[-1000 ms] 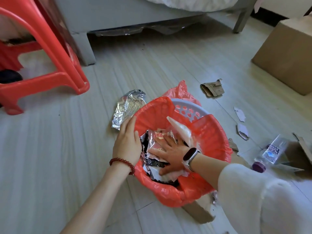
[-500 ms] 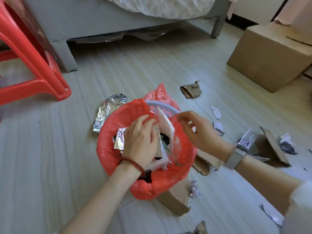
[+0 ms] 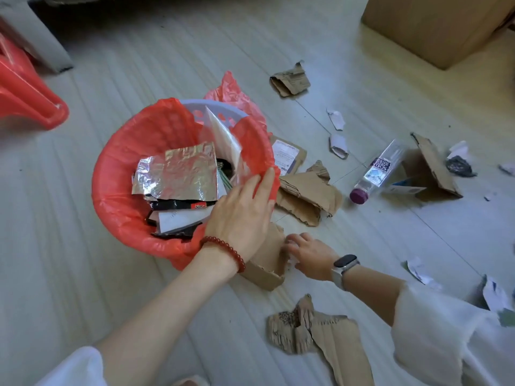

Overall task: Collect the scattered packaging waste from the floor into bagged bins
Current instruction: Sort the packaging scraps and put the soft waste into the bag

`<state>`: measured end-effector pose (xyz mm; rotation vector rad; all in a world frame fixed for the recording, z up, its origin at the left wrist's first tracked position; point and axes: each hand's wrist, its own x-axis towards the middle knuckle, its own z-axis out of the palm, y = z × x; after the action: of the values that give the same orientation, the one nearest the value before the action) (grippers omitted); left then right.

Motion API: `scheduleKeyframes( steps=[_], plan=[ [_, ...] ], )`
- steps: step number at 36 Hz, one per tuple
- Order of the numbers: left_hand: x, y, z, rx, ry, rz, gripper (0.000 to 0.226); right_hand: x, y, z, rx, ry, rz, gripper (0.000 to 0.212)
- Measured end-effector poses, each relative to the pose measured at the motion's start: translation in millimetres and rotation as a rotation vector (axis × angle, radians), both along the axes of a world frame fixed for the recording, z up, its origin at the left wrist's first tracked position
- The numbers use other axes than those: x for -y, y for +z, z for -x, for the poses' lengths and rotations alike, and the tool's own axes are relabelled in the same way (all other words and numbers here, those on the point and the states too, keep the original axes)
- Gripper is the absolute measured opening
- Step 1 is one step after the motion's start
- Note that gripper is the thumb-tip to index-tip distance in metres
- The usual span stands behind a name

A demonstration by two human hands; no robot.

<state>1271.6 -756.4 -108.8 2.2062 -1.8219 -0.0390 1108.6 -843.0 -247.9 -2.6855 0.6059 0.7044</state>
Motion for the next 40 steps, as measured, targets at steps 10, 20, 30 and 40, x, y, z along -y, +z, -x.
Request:
scheduleKeyframes(
  steps=[10, 20, 30, 40],
  plan=[
    [-2.1, -0.5, -9.7, -0.017, -0.005, 0.127, 0.044, 27.6, 43.0, -4.5, 0.701, -0.638, -0.025, 0.021],
    [2.3, 18.5, -31.7, -0.435, 0.316, 0.376, 0.034, 28.4, 189.1, -90.7, 1.192, -0.522, -0.330, 0.023],
    [20.8, 40.0, -29.4, -0.217, 0.293, 0.563, 0.030, 39.2, 199.9, -65.1, 1.089, -0.564, -0.370, 0.030],
    [99.3, 19.7, 113.4, -0.199, -0.393, 0.217, 0.035, 43.5, 159.8, 131.1, 0.880, -1.203, -0.263, 0.021]
  ],
)
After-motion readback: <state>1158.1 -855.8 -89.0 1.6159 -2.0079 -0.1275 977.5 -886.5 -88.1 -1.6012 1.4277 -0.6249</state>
